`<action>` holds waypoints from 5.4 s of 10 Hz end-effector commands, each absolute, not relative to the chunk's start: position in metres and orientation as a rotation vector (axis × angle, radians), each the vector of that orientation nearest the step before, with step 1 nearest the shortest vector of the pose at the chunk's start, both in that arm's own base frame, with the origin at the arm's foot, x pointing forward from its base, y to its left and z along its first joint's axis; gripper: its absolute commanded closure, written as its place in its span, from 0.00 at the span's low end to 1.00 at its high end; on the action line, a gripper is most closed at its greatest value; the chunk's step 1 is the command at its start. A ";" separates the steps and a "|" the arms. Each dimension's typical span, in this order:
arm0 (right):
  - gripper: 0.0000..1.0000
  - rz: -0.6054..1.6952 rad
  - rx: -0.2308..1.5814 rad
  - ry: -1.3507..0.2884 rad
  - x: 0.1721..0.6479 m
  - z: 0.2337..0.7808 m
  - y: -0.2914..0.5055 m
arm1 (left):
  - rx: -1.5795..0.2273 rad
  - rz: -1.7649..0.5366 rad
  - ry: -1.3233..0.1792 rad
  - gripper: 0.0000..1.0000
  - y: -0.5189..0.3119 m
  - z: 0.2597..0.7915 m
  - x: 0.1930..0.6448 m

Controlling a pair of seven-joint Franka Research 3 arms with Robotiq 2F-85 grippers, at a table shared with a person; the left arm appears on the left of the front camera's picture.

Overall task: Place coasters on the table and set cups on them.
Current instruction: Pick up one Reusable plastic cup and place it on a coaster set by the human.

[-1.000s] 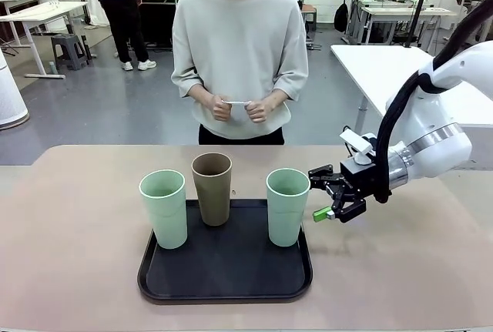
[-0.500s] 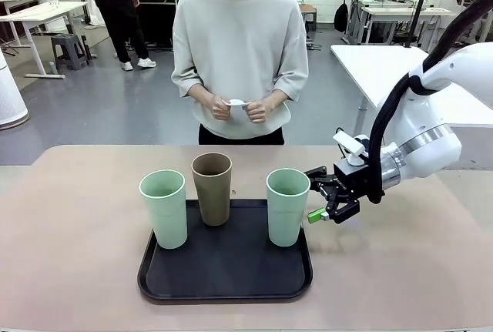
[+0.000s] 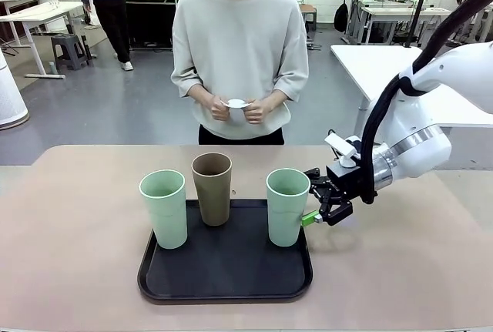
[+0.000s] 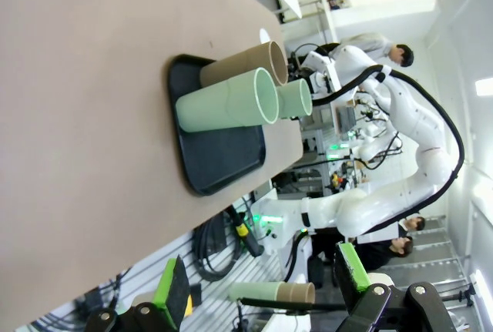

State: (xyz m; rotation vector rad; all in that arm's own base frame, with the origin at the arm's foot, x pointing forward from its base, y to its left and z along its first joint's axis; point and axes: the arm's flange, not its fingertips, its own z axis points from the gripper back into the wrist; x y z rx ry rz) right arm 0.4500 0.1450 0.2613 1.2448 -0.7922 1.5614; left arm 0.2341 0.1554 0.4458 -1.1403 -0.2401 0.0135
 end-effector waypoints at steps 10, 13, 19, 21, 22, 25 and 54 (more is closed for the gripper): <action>0.00 1.560 1.342 -0.819 0.455 0.249 0.178 | -1.142 0.013 -0.254 0.00 0.157 0.446 0.234; 0.59 1.639 1.420 -0.828 0.454 0.249 0.177 | -1.142 0.013 -0.254 0.00 0.157 0.446 0.234; 0.62 1.497 1.229 -0.805 0.432 0.292 0.167 | -1.142 0.013 -0.254 0.00 0.157 0.446 0.234; 0.62 1.438 1.201 -0.859 0.387 0.377 0.148 | -1.142 0.013 -0.254 0.00 0.157 0.446 0.234; 0.62 1.442 1.166 -0.908 0.366 0.416 0.139 | -1.142 0.013 -0.254 0.00 0.157 0.446 0.234; 0.62 1.414 1.169 -1.000 0.333 0.487 0.116 | -1.142 0.013 -0.254 0.00 0.157 0.446 0.234; 0.14 1.152 1.013 -1.214 0.531 0.493 -0.068 | -1.142 0.013 -0.254 0.00 0.157 0.446 0.234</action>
